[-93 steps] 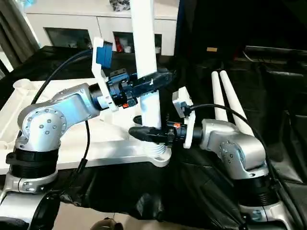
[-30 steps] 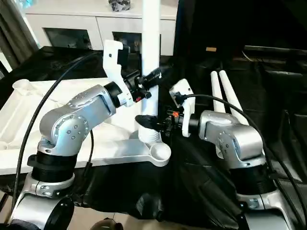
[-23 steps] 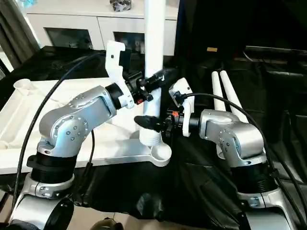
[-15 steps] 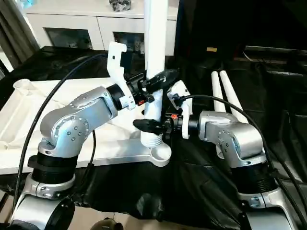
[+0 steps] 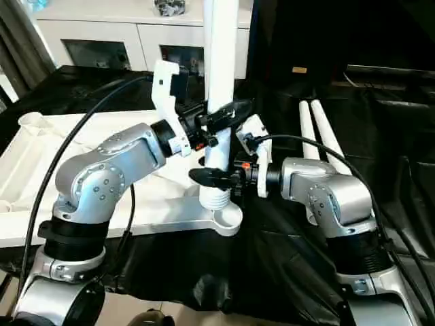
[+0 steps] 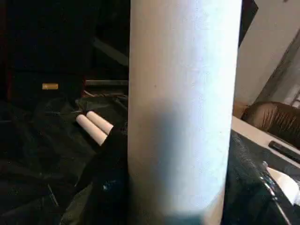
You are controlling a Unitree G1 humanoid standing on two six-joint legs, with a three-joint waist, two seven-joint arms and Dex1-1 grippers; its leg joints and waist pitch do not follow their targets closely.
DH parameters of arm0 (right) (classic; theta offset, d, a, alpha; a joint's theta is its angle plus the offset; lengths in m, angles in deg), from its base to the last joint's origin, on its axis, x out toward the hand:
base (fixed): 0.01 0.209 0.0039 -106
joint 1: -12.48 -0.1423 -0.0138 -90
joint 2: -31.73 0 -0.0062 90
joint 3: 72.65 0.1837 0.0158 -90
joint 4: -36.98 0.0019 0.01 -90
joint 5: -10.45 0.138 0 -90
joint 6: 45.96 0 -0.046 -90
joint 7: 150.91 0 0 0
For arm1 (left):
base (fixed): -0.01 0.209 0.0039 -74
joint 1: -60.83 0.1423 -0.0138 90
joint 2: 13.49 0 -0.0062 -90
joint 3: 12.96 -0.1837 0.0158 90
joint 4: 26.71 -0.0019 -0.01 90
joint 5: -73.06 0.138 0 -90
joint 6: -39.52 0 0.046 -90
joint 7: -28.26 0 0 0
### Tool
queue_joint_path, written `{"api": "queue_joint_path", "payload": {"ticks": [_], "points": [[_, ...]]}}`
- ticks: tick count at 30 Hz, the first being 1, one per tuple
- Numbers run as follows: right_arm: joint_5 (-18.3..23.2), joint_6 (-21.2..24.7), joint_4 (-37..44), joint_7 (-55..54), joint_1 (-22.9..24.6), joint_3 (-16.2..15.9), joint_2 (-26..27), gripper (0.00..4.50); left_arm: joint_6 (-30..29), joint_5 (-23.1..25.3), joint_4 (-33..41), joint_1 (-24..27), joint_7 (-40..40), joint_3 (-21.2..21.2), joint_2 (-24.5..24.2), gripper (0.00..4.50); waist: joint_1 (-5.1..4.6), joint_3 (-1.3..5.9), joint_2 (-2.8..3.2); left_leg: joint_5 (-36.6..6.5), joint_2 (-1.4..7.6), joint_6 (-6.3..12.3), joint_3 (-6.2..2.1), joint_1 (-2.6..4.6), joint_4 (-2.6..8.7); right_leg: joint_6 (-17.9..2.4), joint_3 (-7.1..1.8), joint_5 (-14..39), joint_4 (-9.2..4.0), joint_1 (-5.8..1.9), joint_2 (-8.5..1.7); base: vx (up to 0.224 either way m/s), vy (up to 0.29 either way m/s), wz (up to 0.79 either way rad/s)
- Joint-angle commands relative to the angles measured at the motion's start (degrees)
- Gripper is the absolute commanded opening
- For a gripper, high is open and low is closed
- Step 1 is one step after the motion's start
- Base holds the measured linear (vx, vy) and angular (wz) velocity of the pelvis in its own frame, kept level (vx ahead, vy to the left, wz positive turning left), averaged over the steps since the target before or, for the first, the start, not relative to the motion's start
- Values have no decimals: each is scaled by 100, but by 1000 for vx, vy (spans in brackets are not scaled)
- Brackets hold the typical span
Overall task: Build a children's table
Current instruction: Pick table leg, then insert table leg to table base
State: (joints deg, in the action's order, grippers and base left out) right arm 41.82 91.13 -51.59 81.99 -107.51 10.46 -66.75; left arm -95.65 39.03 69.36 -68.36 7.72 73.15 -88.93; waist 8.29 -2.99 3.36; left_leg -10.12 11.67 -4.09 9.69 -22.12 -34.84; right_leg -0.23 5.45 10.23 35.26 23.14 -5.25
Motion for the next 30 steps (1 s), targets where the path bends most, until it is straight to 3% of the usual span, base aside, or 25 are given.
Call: {"api": "queue_joint_path", "payload": {"ticks": [1, 4, 5, 8, 9, 12, 13, 15, 16, 18, 21, 24, 25, 26, 27, 30], "points": [[-85, -125, 71, -50, 72, -45, 32, 192, -8, -20, 170, 34, 17, 90, -39, 258, 21, 463, -127, -578, 94, 160, -19, 32, 325, -948, -254, 993, -392, -350, -283, 0, 0, 0], [-72, -219, 164, -134, 211, -18, 125, 192, 392, 17, 239, 47, 55, 246, 72, 277, 18, 458, -193, -541, 92, 187, -11, 22, 328, -930, -255, 1019, -412, -360, -286, 0, 0, 0], [-59, -192, 198, -226, 228, 6, 181, 192, 509, -16, 301, 27, 19, 312, 84, 277, 20, 462, -165, -532, 100, 178, -22, 24, 333, -932, -253, 1035, -395, -359, -290, 0, 0, 0], [25, -169, 326, -423, 303, 161, 298, 192, 764, -131, 406, -134, 129, 570, 213, 286, 17, 447, -193, -555, 105, 171, -13, 31, 339, -916, -262, 1084, -399, -347, -291, 0, 0, 0], [105, -227, 404, -520, 373, 317, 375, 192, 1013, -147, 407, -265, 181, 744, 256, 286, 28, 448, -141, -592, 101, 154, -16, 36, 335, -909, -261, 1135, -407, -336, -296, 0, 0, 0], [64, -425, 420, -641, 446, 436, 438, 192, 1164, -54, 399, -303, 140, 753, 187, 286, 30, 442, -149, -688, 106, 121, -29, 43, 355, -799, -255, 1216, -419, -336, -287, 0, 0, 0], [33, -519, 390, -672, 493, 492, 434, 192, 1208, -59, 401, -288, 106, 763, 184, 286, 34, 444, -87, -707, 106, 103, -33, 48, 352, -792, -256, 1230, -419, -324, -293, 0, 0, 0], [-149, -686, 432, -963, 604, 532, 513, 192, 1068, -159, 548, -151, -98, 800, -24, 286, 29, 450, -145, -689, 96, 70, -18, 53, 354, -758, -260, 1181, -428, -317, -279, 0, 0, 0], [-169, -704, 435, -993, 619, 540, 518, 192, 1056, -129, 563, -120, -147, 758, -80, 286, 26, 449, -140, -669, 94, 59, -29, 43, 361, -760, -253, 1178, -411, -326, -281, 0, 0, 0], [-328, -851, 521, -1277, 813, 628, 551, 192, 987, 293, 722, 253, -662, 227, -718, 286, 6, 454, -49, -673, 89, 12, -39, 45, 366, -741, -250, 1120, -393, -315, -262, 0, 0, 0], [-675, -1018, 744, -1793, 1092, 669, 599, 192, 1249, 1000, 787, 915, -1511, -590, -1763, 286, -44, 452, -35, -736, 95, -37, -48, 69, 398, -552, -270, 1143, -389, -292, -242, 0, 0, 0], [-944, -1274, 812, -2068, 1235, 658, 657, 191, 1465, 1228, 717, 1222, -1884, -867, -2164, 286, -63, 448, -6, -871, 85, -156, -28, 92, 410, -574, -276, 1284, -406, -277, -244, 0, 0, 0], [-1038, -1347, 837, -2237, 1332, 672, 713, 191, 1604, 1274, 628, 1459, -2146, -969, -2362, 286, -65, 442, -88, -988, 101, -172, -20, 106, 433, -601, -280, 1387, -430, -268, -251, 0, 0, 0], [-1038, -1347, 837, -2237, 1332, 672, 713, 191, 1604, 1274, 628, 1459, -2146, -969, -2362, 286, -63, 420, -39, -1098, 96, -187, -26, 97, 452, -592, -284, 1547, -427, -264, -266, 0, 0, 0], [-1079, -1413, 849, -2314, 1436, 657, 749, 191, 1727, 1275, 557, 1705, -2486, -1098, -2570, 286, -55, 430, -32, -1156, 100, -197, -35, 124, 448, -570, -285, 1571, -443, -255, -271, 0, 0, 0], [-1156, -1547, 886, -2203, 1634, 487, 673, 191, 2163, 1572, 210, 2051, -3009, -1497, -2966, 286, -91, 409, 11, -1344, 87, -194, -35, 117, 473, -509, -294, 1676, -464, -244, -252, 0, 0, 0]]}}
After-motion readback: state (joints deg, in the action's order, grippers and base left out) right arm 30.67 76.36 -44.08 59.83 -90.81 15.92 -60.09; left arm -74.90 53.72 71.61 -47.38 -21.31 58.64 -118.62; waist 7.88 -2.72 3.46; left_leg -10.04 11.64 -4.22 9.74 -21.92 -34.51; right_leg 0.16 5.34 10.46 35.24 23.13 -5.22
